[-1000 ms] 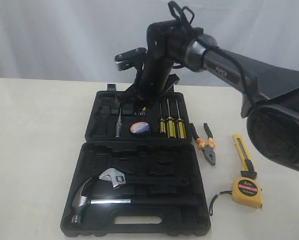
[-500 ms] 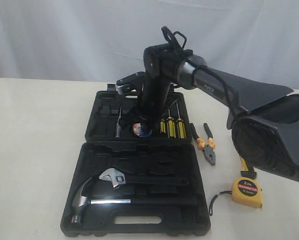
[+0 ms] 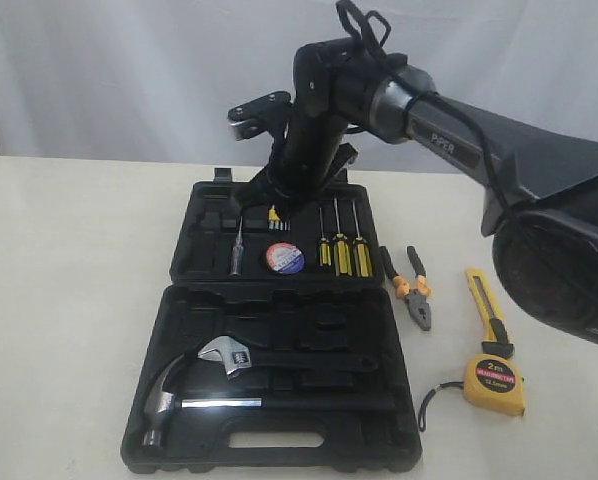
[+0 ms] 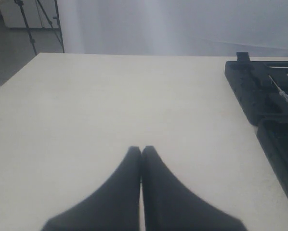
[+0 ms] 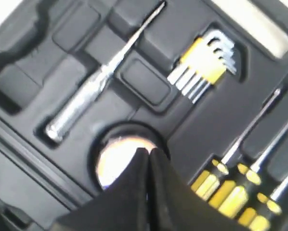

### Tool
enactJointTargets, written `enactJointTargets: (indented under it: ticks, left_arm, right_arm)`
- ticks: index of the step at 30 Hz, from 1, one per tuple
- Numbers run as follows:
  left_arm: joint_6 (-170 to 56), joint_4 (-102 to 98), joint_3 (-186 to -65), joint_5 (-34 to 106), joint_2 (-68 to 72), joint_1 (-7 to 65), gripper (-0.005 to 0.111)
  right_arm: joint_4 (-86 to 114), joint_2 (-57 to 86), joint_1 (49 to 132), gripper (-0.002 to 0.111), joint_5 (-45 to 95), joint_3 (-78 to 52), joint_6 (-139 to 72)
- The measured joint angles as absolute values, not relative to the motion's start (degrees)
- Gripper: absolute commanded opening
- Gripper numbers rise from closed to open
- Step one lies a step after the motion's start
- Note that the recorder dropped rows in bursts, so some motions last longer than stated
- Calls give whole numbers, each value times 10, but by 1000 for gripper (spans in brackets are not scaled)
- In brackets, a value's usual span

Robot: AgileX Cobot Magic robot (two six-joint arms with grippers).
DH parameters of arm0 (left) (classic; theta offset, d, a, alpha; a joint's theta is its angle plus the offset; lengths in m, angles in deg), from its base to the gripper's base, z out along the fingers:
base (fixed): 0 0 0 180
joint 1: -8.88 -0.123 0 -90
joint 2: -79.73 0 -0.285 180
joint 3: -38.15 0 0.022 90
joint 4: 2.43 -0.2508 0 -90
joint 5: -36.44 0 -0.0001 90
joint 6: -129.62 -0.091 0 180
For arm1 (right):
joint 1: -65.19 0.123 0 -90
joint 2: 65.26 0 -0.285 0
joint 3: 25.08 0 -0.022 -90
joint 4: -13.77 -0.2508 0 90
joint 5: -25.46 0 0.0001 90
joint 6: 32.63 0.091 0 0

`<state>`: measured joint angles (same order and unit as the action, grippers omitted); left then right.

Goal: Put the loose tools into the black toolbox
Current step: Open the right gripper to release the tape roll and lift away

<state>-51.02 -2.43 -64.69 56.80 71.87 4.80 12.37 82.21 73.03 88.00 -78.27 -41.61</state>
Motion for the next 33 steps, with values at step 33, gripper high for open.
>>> enactJointTargets:
  ticks: [33]
  left_arm:
    - [-510, -24, -647, 568, 719, 48, 0]
  right_arm:
    - [107, 877, 730, 0, 915, -784, -416]
